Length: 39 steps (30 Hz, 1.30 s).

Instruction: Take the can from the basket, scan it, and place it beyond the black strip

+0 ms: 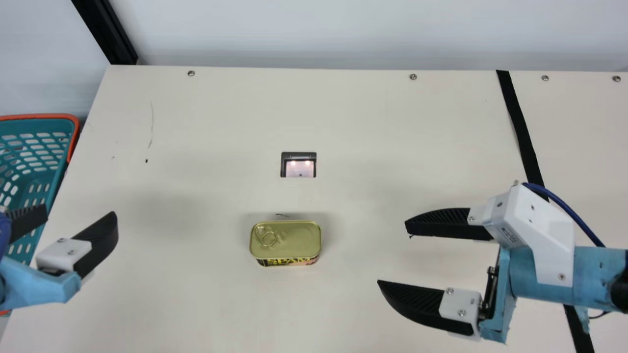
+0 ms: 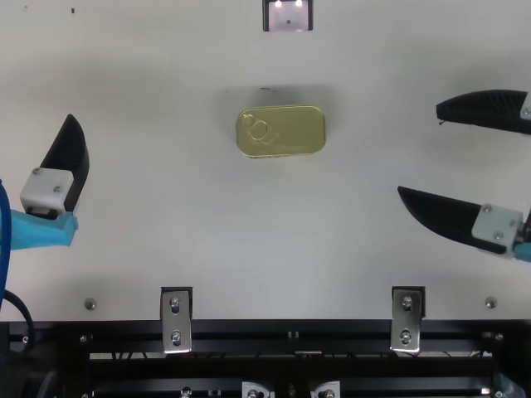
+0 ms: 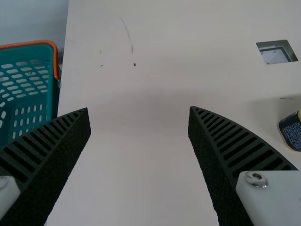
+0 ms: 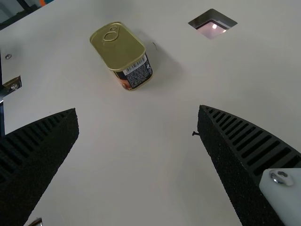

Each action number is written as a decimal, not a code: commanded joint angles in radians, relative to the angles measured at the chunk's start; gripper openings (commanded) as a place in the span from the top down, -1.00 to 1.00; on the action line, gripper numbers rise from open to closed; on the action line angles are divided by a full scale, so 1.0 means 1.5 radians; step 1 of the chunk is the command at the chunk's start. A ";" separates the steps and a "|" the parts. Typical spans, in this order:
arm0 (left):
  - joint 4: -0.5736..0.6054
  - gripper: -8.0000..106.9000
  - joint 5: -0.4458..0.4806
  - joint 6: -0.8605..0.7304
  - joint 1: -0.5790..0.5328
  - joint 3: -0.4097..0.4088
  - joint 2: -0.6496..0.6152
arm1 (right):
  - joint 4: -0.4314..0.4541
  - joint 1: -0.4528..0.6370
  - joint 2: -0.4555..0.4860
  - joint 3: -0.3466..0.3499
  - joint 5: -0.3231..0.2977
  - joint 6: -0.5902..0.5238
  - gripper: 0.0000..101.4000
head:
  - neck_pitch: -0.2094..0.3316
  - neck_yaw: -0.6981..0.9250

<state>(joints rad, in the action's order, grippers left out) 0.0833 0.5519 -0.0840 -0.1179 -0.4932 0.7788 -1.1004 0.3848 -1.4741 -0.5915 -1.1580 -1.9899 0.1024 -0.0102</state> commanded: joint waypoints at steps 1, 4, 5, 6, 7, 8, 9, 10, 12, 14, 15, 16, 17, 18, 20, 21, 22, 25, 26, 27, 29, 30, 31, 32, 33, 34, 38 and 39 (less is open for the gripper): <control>0.000 -0.71 0.000 0.000 0.000 0.000 0.000 | -0.003 -0.010 -0.009 -0.003 0.005 -0.006 -1.00 | 0.003 -0.001; 0.000 -0.71 0.000 0.000 0.000 0.000 0.000 | -0.011 -0.027 -0.024 -0.009 0.014 -0.014 -1.00 | 0.003 -0.001; 0.000 -0.71 0.000 0.000 0.000 0.000 0.000 | -0.013 -0.034 -0.029 -0.012 0.017 -0.016 -1.00 | 0.003 -0.001; 0.000 -0.71 0.000 0.000 0.000 0.000 0.000 | -0.016 -0.040 -0.035 -0.014 0.021 -0.018 -1.00 | 0.003 -0.001; 0.000 -0.71 0.000 0.000 0.000 0.000 0.000 | -0.019 -0.046 -0.040 -0.017 0.025 -0.020 -1.00 | 0.003 -0.001; 0.000 -0.71 0.000 0.000 0.000 0.000 0.000 | -0.021 -0.053 -0.045 -0.020 0.028 -0.022 -1.00 | 0.003 -0.001; 0.000 -0.71 0.000 0.000 0.000 0.000 0.000 | -0.024 -0.059 -0.050 -0.023 0.032 -0.024 -1.00 | 0.003 -0.001; 0.000 -0.71 0.000 0.000 0.000 0.000 0.000 | -0.027 -0.064 -0.055 -0.026 0.036 -0.026 -1.00 | 0.003 -0.001; 0.000 -0.71 0.000 0.000 0.000 0.000 0.000 | -0.032 -0.076 -0.065 -0.032 0.044 -0.030 -1.00 | 0.003 -0.001; 0.000 -0.71 0.000 0.000 0.000 0.000 0.000 | -0.035 -0.087 -0.073 -0.038 0.052 -0.031 -1.00 | 0.003 -0.001; 0.000 -0.71 0.000 0.000 0.000 0.000 0.000 | -0.037 -0.093 -0.077 -0.041 0.057 -0.032 -1.00 | 0.003 -0.001; 0.000 -0.71 0.000 0.000 0.000 0.000 0.000 | -0.038 -0.097 -0.081 -0.043 0.061 -0.032 -1.00 | 0.003 -0.001; 0.000 -0.71 0.000 0.000 0.000 0.000 0.000 | -0.038 -0.102 -0.084 -0.045 0.066 -0.032 -1.00 | 0.003 -0.001; 0.000 -0.71 0.000 0.000 0.000 0.000 0.000 | -0.039 -0.107 -0.088 -0.048 0.071 -0.031 -1.00 | 0.003 -0.001; 0.000 -0.71 0.000 0.000 0.000 0.000 0.000 | -0.037 -0.114 -0.094 -0.053 0.082 -0.030 -1.00 | 0.003 -0.001; 0.000 -0.71 0.000 0.000 0.000 0.000 0.000 | -0.035 -0.117 -0.098 -0.055 0.088 -0.030 -1.00 | 0.003 -0.001; 0.000 -0.71 0.000 0.000 0.000 0.000 0.000 | -0.034 -0.120 -0.101 -0.057 0.093 -0.029 -1.00 | 0.003 -0.001; 0.000 -0.71 0.000 0.000 0.000 0.000 0.000 | -0.027 -0.128 -0.110 -0.064 0.107 -0.026 -1.00 | 0.003 -0.001; 0.000 -0.71 0.000 0.000 0.000 0.000 0.000 | -0.025 -0.130 -0.112 -0.066 0.111 -0.025 -1.00 | 0.003 -0.001; 0.000 -0.71 0.000 0.000 0.000 0.000 0.000 | -0.022 -0.133 -0.114 -0.068 0.115 -0.024 -1.00 | 0.003 -0.001; 0.000 -0.71 0.000 0.000 0.000 0.000 0.000 | -0.016 -0.137 -0.118 -0.072 0.122 -0.021 -1.00 | 0.003 -0.001; 0.000 -0.71 0.000 0.000 0.000 0.000 0.000 | -0.014 -0.139 -0.119 -0.074 0.125 -0.019 -1.00 | 0.003 -0.001; 0.000 -0.71 0.000 0.000 0.000 0.000 0.000 | -0.011 -0.140 -0.120 -0.076 0.128 -0.017 -1.00 | 0.003 -0.001; 0.000 -0.71 0.000 0.000 0.000 0.000 0.000 | -0.009 -0.142 -0.121 -0.078 0.130 -0.015 -1.00 | 0.003 -0.001; 0.000 -0.71 0.000 0.000 0.000 0.000 0.000 | -0.007 -0.143 -0.122 -0.080 0.132 -0.013 -1.00 | 0.003 -0.001; 0.000 -0.71 0.000 0.000 0.000 0.000 0.000 | -0.006 -0.144 -0.124 -0.081 0.132 -0.012 -1.00 | 0.003 -0.001; 0.000 -0.71 0.000 0.000 0.000 0.000 0.000 | -0.012 -0.143 -0.129 -0.084 0.126 -0.011 -1.00 | 0.003 -0.001; 0.000 -0.71 0.000 0.000 0.000 0.000 0.000 | -0.015 -0.142 -0.129 -0.084 0.124 -0.011 -1.00 | 0.003 -0.001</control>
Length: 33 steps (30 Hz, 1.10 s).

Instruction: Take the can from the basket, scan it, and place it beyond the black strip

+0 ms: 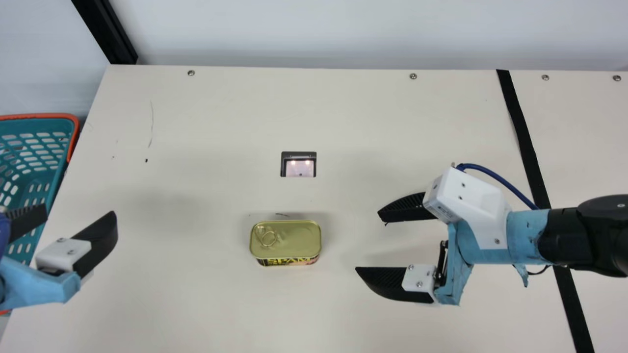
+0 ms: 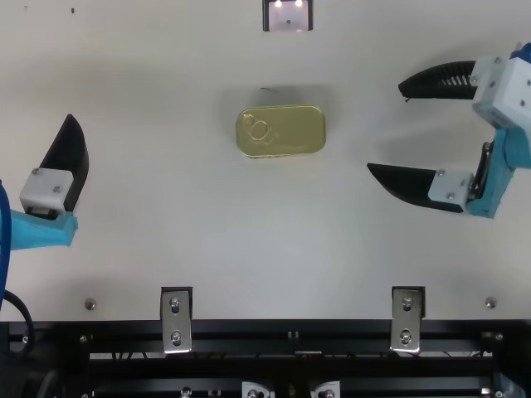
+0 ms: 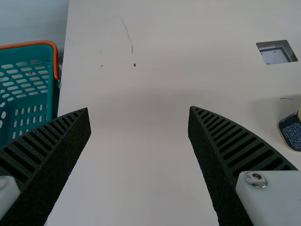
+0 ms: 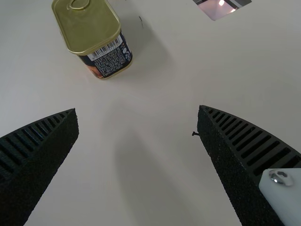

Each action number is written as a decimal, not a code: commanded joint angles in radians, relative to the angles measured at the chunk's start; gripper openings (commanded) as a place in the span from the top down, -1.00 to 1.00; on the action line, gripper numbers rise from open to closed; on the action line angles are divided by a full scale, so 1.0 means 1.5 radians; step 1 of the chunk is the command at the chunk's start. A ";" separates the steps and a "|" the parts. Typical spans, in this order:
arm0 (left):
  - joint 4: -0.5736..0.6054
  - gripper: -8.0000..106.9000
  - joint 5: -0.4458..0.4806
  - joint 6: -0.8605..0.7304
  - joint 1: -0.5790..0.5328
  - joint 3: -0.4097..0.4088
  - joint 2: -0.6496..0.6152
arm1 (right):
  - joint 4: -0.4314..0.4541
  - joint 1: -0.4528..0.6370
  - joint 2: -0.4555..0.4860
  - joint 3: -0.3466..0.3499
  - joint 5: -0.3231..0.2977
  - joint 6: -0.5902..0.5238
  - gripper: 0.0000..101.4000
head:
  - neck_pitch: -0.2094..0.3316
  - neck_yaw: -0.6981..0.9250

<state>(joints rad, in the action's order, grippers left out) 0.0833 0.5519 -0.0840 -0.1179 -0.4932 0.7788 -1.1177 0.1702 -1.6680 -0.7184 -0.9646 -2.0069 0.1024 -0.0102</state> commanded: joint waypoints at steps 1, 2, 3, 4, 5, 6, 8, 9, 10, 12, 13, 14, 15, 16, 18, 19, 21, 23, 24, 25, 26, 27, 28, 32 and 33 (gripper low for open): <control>0.000 -0.71 0.000 0.000 0.000 0.000 0.000 | 0.000 0.000 0.000 0.000 0.000 0.000 -1.00 | 0.003 -0.001; 0.000 -0.71 0.000 0.000 0.000 0.000 0.000 | -0.003 0.000 0.000 -0.001 -0.002 0.001 -1.00 | 0.003 -0.001; 0.000 -0.71 0.000 0.000 0.000 0.000 0.000 | -0.002 0.000 0.000 -0.001 -0.003 0.001 -1.00 | 0.003 -0.001; 0.000 -0.71 0.000 0.000 0.000 0.000 0.000 | -0.002 0.000 0.000 -0.001 -0.003 0.001 -1.00 | 0.003 -0.001; 0.000 -0.71 0.000 0.000 0.000 0.000 0.000 | -0.002 0.000 0.000 -0.001 -0.003 0.001 -1.00 | 0.003 -0.001; 0.000 -0.71 0.000 0.000 0.000 0.000 0.000 | -0.002 0.000 0.000 -0.001 -0.003 0.001 -1.00 | 0.003 -0.001; 0.000 -0.71 0.000 0.000 0.000 0.000 0.000 | -0.002 0.000 0.000 -0.001 -0.003 0.001 -1.00 | 0.003 -0.001; 0.000 -0.71 0.000 0.000 0.000 0.000 0.000 | -0.002 0.000 0.000 -0.001 -0.003 0.001 -1.00 | 0.003 -0.001; 0.000 -0.71 0.000 0.000 0.000 0.000 0.000 | -0.002 0.000 0.000 -0.001 -0.003 0.001 -1.00 | 0.003 -0.001; 0.000 -0.71 0.000 0.000 0.000 0.000 0.000 | -0.002 0.000 0.000 -0.001 -0.003 0.001 -1.00 | 0.003 -0.001; 0.000 -0.71 0.000 0.000 0.000 0.000 0.000 | 0.008 -0.006 0.009 -0.013 -0.008 0.027 -1.00 | 0.003 -0.001; 0.000 -0.71 0.000 0.000 0.000 0.000 0.000 | 0.008 -0.007 0.009 -0.012 -0.008 0.027 -1.00 | 0.003 -0.001; 0.000 -0.71 0.000 0.000 0.000 0.000 0.000 | 0.009 -0.008 0.009 -0.012 -0.008 0.027 -1.00 | 0.003 -0.001; 0.000 -0.71 0.000 0.000 0.000 0.000 0.000 | 0.010 -0.008 0.010 -0.012 -0.010 0.029 -1.00 | 0.003 -0.001; 0.000 -0.71 0.000 0.000 0.000 0.000 0.000 | 0.009 -0.010 0.011 -0.011 -0.011 0.030 -1.00 | 0.003 -0.001; 0.000 -0.71 0.000 0.000 0.000 0.000 0.000 | 0.008 -0.011 0.012 -0.010 -0.012 0.029 -1.00 | 0.003 -0.001; 0.000 -0.71 0.000 0.000 0.000 0.000 0.000 | 0.005 -0.012 0.012 -0.008 -0.013 0.026 -1.00 | 0.003 -0.001; 0.000 -0.71 0.000 0.000 0.000 0.000 0.000 | 0.003 -0.013 0.012 -0.005 -0.011 0.021 -1.00 | 0.003 -0.001; 0.000 -0.71 0.000 0.000 0.000 0.000 0.000 | 0.004 -0.015 0.014 -0.004 -0.009 0.020 -1.00 | 0.003 -0.001; 0.000 -0.71 0.000 0.000 0.000 0.000 0.000 | 0.006 -0.017 0.018 -0.004 -0.007 0.021 -1.00 | 0.003 -0.001; 0.000 -0.71 0.000 0.000 0.000 0.000 0.000 | 0.009 -0.021 0.024 -0.005 -0.006 0.023 -1.00 | 0.003 -0.001; 0.000 -0.71 0.000 0.000 0.000 0.000 0.000 | 0.013 -0.025 0.031 -0.007 -0.003 0.025 -1.00 | 0.003 -0.001; 0.000 -0.71 0.000 0.000 0.000 0.000 0.000 | 0.018 -0.031 0.039 -0.009 0.000 0.030 -1.00 | 0.003 -0.001; 0.000 -0.71 0.000 0.000 0.000 0.000 0.000 | 0.052 -0.062 0.075 -0.029 0.014 0.063 -1.00 | 0.003 -0.001; 0.000 -0.71 0.000 0.000 0.000 0.000 0.000 | 0.063 -0.072 0.085 -0.037 0.017 0.075 -1.00 | 0.003 -0.001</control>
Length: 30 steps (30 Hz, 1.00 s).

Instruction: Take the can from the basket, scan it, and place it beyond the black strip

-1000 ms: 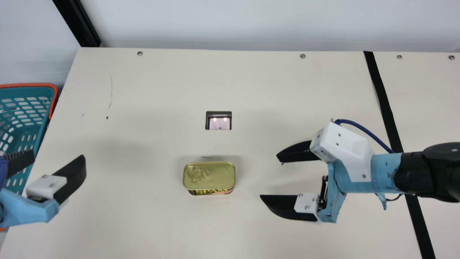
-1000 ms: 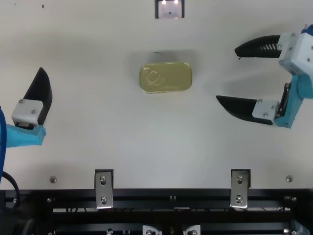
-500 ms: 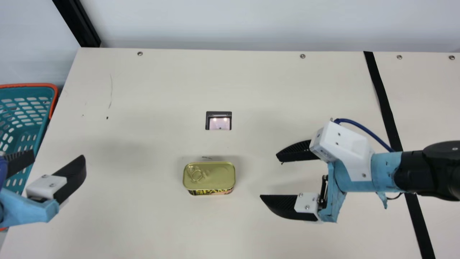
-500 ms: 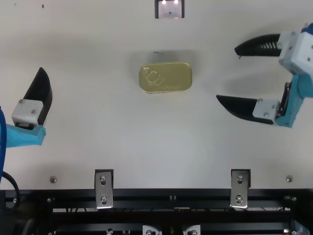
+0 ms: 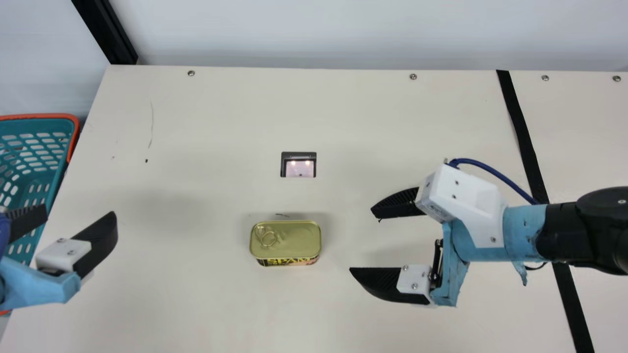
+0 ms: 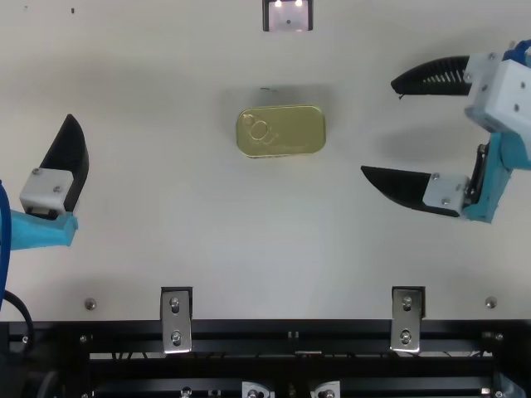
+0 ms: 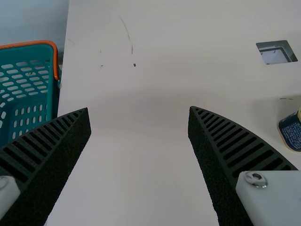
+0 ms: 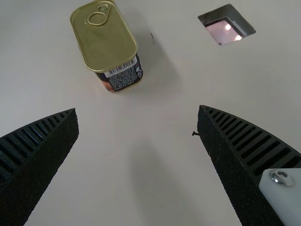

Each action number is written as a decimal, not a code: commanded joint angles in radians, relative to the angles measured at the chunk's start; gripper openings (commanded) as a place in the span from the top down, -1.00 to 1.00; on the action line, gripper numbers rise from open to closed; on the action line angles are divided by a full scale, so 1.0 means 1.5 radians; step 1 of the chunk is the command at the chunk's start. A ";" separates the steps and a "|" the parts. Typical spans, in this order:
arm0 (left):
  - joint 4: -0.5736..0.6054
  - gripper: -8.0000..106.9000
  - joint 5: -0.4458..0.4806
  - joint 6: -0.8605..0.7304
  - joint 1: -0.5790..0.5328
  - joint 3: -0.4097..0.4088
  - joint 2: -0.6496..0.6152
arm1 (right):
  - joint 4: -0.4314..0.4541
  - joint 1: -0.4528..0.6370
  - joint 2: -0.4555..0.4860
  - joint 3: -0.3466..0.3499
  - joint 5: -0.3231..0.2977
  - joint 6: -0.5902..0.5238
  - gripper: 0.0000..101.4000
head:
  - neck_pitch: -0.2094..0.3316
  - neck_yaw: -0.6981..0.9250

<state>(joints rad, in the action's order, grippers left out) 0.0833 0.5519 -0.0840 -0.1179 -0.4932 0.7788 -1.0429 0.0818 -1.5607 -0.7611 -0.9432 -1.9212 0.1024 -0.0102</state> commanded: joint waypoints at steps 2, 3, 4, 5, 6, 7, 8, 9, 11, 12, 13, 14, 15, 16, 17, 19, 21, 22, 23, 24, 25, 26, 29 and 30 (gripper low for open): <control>0.000 -0.71 0.000 0.000 0.000 0.000 0.000 | 0.039 -0.035 0.033 -0.026 0.009 0.047 -1.00 | 0.003 -0.001; 0.000 -0.71 0.000 0.000 0.000 0.000 0.000 | 0.053 -0.046 0.042 -0.035 0.012 0.062 -1.00 | 0.003 -0.001; 0.000 -0.71 0.000 0.000 0.000 0.000 0.000 | 0.068 -0.058 0.051 -0.046 0.014 0.079 -1.00 | 0.003 -0.001; 0.000 -0.71 0.000 0.000 0.000 0.000 0.000 | 0.084 -0.071 0.059 -0.058 0.015 0.098 -1.00 | 0.003 -0.001; 0.000 -0.71 0.000 0.000 0.000 0.000 0.000 | 0.100 -0.084 0.067 -0.070 0.017 0.117 -1.00 | 0.003 -0.001; 0.000 -0.71 0.000 0.000 0.000 0.000 0.000 | 0.117 -0.097 0.073 -0.083 0.017 0.136 -1.00 | 0.003 -0.001; 0.000 -0.71 0.000 0.000 0.000 0.000 0.000 | 0.135 -0.110 0.079 -0.096 0.017 0.156 -1.00 | 0.003 -0.001; 0.000 -0.71 0.000 0.000 0.000 0.000 0.000 | 0.153 -0.124 0.083 -0.110 0.017 0.176 -1.00 | 0.003 -0.001; 0.000 -0.71 0.000 0.000 0.000 0.000 0.000 | 0.189 -0.151 0.090 -0.137 0.016 0.215 -1.00 | 0.003 -0.001; 0.000 -0.71 0.000 0.000 0.000 0.000 0.000 | 0.208 -0.166 0.092 -0.152 0.015 0.236 -1.00 | 0.003 -0.001; 0.000 -0.71 0.000 0.000 0.000 0.000 0.000 | 0.225 -0.180 0.093 -0.165 0.013 0.254 -1.00 | 0.003 -0.001; 0.000 -0.71 0.000 0.000 0.000 0.000 0.000 | 0.242 -0.195 0.093 -0.180 0.011 0.274 -1.00 | 0.003 -0.001; 0.000 -0.71 0.000 0.000 0.000 0.000 0.000 | 0.261 -0.210 0.091 -0.196 0.007 0.294 -1.00 | 0.003 -0.001; 0.000 -0.71 0.000 0.000 0.000 0.000 0.000 | 0.278 -0.224 0.089 -0.211 0.003 0.314 -1.00 | 0.003 -0.001; 0.000 -0.71 0.000 0.000 0.000 0.000 0.000 | 0.296 -0.239 0.086 -0.228 -0.002 0.333 -1.00 | 0.003 -0.001; 0.000 -0.71 0.000 0.000 0.000 0.000 0.000 | 0.330 -0.268 0.076 -0.261 -0.014 0.371 -1.00 | 0.003 -0.001; 0.000 -0.71 0.000 0.000 0.000 0.000 0.000 | 0.365 -0.297 0.063 -0.298 -0.029 0.409 -1.00 | 0.003 -0.001; 0.000 -0.71 0.000 0.000 0.000 0.000 0.000 | 0.382 -0.310 0.055 -0.316 -0.038 0.426 -1.00 | 0.003 -0.001; 0.000 -0.71 0.000 0.000 0.000 0.000 0.000 | 0.398 -0.324 0.047 -0.335 -0.047 0.443 -1.00 | 0.003 -0.001; 0.000 -0.71 0.000 0.000 0.000 0.000 0.000 | 0.414 -0.337 0.037 -0.354 -0.057 0.460 -1.00 | 0.003 -0.001; 0.000 -0.71 0.000 0.000 0.000 0.000 0.000 | 0.428 -0.349 0.028 -0.372 -0.066 0.474 -1.00 | 0.003 -0.001; 0.000 -0.71 0.000 0.000 0.000 0.000 0.000 | 0.441 -0.360 0.018 -0.391 -0.076 0.488 -1.00 | 0.003 -0.001; 0.000 -0.71 0.000 0.000 0.000 0.000 0.000 | 0.474 -0.391 -0.014 -0.448 -0.109 0.523 -1.00 | 0.003 -0.001; 0.000 -0.71 0.000 0.000 0.000 0.000 0.000 | 0.484 -0.400 -0.026 -0.467 -0.121 0.533 -1.00 | 0.003 -0.001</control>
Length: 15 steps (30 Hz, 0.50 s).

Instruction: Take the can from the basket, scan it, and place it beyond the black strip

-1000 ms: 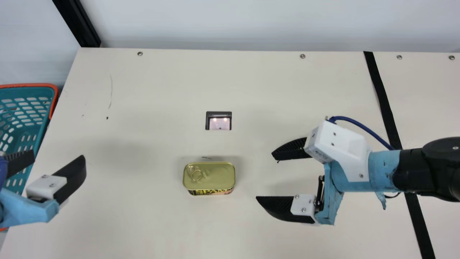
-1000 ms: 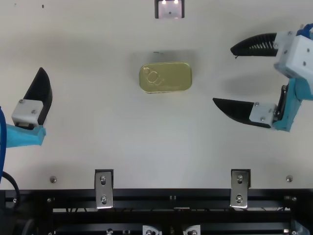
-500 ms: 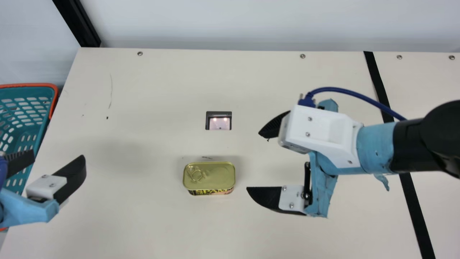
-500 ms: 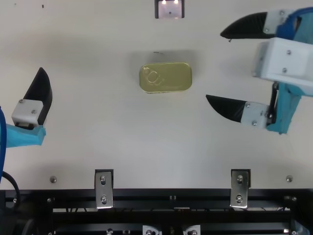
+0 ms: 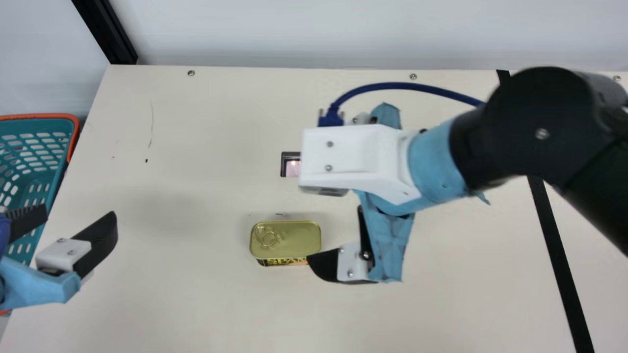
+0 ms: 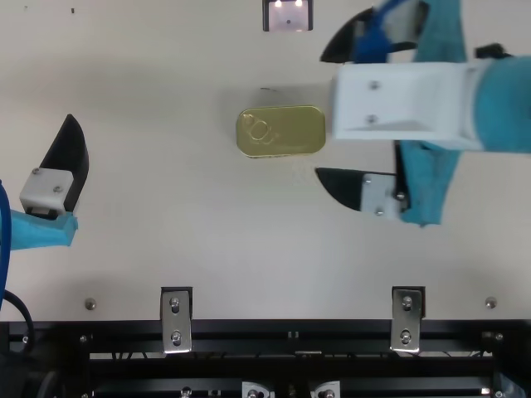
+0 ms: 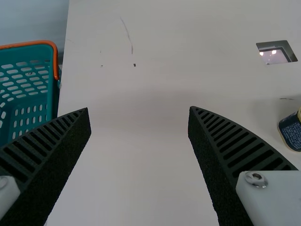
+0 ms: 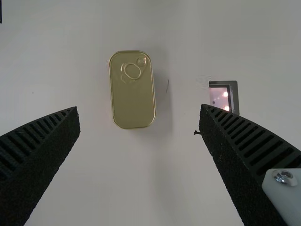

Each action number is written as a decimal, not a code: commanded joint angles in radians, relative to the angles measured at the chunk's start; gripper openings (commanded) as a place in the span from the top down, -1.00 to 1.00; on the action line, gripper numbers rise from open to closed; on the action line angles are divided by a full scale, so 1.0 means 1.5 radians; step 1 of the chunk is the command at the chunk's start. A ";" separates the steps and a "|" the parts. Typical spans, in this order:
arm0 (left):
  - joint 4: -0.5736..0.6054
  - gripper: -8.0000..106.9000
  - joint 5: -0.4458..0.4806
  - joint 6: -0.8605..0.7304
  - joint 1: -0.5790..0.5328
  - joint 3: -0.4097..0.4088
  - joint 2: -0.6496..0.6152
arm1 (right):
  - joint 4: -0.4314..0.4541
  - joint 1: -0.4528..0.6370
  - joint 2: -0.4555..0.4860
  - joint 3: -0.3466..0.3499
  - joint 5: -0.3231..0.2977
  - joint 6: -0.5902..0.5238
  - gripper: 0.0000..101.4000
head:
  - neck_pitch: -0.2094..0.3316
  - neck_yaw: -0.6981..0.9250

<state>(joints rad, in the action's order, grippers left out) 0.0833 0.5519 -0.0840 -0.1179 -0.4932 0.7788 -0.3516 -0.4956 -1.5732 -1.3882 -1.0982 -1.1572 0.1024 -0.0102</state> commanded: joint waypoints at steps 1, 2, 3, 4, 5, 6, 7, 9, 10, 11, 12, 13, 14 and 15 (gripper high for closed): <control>0.000 -0.71 0.000 0.000 0.000 0.000 0.000 | 0.031 -0.023 -0.029 -0.067 -0.029 0.033 -1.00 | 0.003 -0.001; 0.000 -0.71 0.000 0.000 0.000 0.000 0.000 | 0.038 -0.029 -0.040 -0.084 -0.040 0.040 -1.00 | 0.003 -0.001; 0.000 -0.71 0.000 0.000 0.000 0.000 0.000 | 0.044 -0.036 -0.051 -0.101 -0.051 0.047 -1.00 | 0.003 -0.001; 0.000 -0.71 0.000 0.000 0.000 0.000 0.000 | 0.049 -0.042 -0.063 -0.118 -0.063 0.054 -1.00 | 0.003 -0.001; 0.000 -0.71 0.000 0.000 0.000 0.000 0.000 | 0.054 -0.047 -0.074 -0.133 -0.073 0.060 -1.00 | 0.003 -0.001; 0.000 -0.71 0.000 0.000 0.000 0.000 0.000 | 0.057 -0.053 -0.085 -0.145 -0.081 0.065 -1.00 | 0.003 -0.001; 0.000 -0.71 0.000 0.000 0.000 0.000 0.000 | 0.061 -0.059 -0.096 -0.149 -0.081 0.070 -1.00 | 0.003 -0.001; 0.000 -0.71 0.000 0.000 0.000 0.000 0.000 | 0.069 -0.070 -0.114 -0.154 -0.081 0.078 -1.00 | 0.003 -0.001; 0.000 -0.71 0.000 0.000 0.000 0.000 0.000 | 0.072 -0.074 -0.122 -0.156 -0.081 0.082 -1.00 | 0.003 -0.001; 0.000 -0.71 0.000 0.000 0.000 0.000 0.000 | 0.076 -0.078 -0.130 -0.157 -0.081 0.085 -1.00 | 0.003 -0.001; 0.000 -0.71 0.000 0.000 0.000 0.000 0.000 | 0.078 -0.081 -0.137 -0.158 -0.081 0.089 -1.00 | 0.003 -0.001; 0.000 -0.71 0.000 0.000 0.000 0.000 0.000 | 0.081 -0.084 -0.144 -0.158 -0.081 0.092 -1.00 | 0.003 -0.001; 0.000 -0.71 0.000 0.000 0.000 0.000 0.000 | 0.083 -0.086 -0.150 -0.159 -0.081 0.095 -1.00 | 0.003 -0.001; 0.000 -0.71 0.000 0.000 0.000 0.000 0.000 | 0.085 -0.088 -0.156 -0.159 -0.081 0.097 -1.00 | 0.003 -0.001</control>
<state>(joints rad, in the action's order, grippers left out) 0.0833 0.5519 -0.0840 -0.1179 -0.4932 0.7788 -0.2249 -0.6264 -1.7992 -1.6266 -1.2199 -1.0127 0.1024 -0.0102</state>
